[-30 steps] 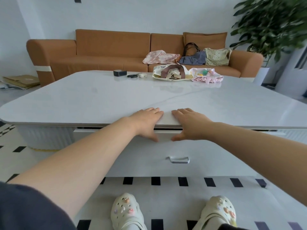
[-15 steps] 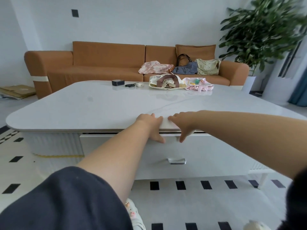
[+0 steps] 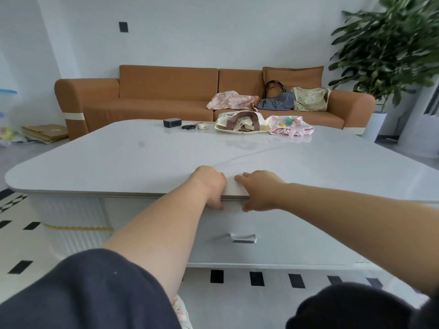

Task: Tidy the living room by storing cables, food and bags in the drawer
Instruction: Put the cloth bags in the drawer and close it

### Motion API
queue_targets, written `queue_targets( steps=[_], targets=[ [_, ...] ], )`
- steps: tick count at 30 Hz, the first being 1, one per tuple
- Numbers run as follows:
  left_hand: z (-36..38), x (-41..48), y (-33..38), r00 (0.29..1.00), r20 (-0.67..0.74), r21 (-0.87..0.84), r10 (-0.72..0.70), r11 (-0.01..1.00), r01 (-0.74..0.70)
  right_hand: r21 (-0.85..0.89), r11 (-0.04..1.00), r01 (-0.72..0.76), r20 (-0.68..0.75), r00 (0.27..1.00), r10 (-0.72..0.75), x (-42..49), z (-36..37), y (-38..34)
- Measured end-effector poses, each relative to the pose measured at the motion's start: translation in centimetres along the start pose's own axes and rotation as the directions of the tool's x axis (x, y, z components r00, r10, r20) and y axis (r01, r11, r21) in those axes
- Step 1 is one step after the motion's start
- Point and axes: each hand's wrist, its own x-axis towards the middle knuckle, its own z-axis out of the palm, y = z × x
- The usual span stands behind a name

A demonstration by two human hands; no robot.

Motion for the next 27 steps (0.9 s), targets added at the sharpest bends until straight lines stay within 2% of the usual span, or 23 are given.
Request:
queue_targets(
  steps=[4, 8, 12, 16, 21, 23, 24, 26, 27],
  targets=[
    [-0.4, -0.3, 1.1, 0.999, 0.006, 0.035, -0.031, 0.999, 0.031, -0.044, 0.998, 0.048, -0.102, 0.993, -0.052, -0.2, 0.6, 0.2],
    [-1.8, -0.6, 1.6, 0.988, 0.136, 0.021, -0.069, 0.998, 0.066, -0.078, 0.99, 0.114, -0.071, 0.99, -0.12, -0.9, -0.6, 0.8],
    [-3.3, -0.5, 2.4, 0.961, 0.273, 0.06, -0.029, 0.998, 0.014, -0.152, 0.978, 0.146, -0.01, 0.989, -0.15, -1.6, -1.5, 0.6],
    [-3.7, -0.8, 2.4, 0.963, 0.268, 0.064, 0.0, 0.998, -0.017, -0.223, 0.956, 0.19, 0.041, 0.982, -0.185, -1.9, -2.6, 0.0],
    [-4.1, 0.1, 1.8, 0.947, 0.286, 0.134, 0.146, 0.973, -0.191, -0.288, 0.941, 0.178, 0.077, 0.984, -0.162, -2.4, -2.9, -0.2],
    [-4.6, 1.1, -0.2, 0.939, 0.259, 0.037, 0.225, 0.969, -0.243, -0.283, 0.942, 0.179, 0.078, 0.983, -0.164, -2.0, -3.4, 0.0],
    [-4.8, 1.8, -1.8, 0.935, 0.264, -0.08, 0.236, 0.971, -0.223, -0.232, 0.956, 0.178, 0.108, 0.982, -0.156, -1.7, -4.0, 0.3],
    [-4.3, 3.6, -5.6, 0.915, 0.327, -0.363, 0.236, 0.926, -0.109, -0.007, 0.994, 0.113, 0.207, 0.972, -0.109, -0.2, -5.4, 1.7],
    [-3.8, 4.0, -7.0, 0.907, 0.355, -0.446, 0.227, 0.894, -0.049, 0.132, 0.989, 0.061, 0.242, 0.966, -0.092, 0.2, -6.2, 2.2]
  ],
)
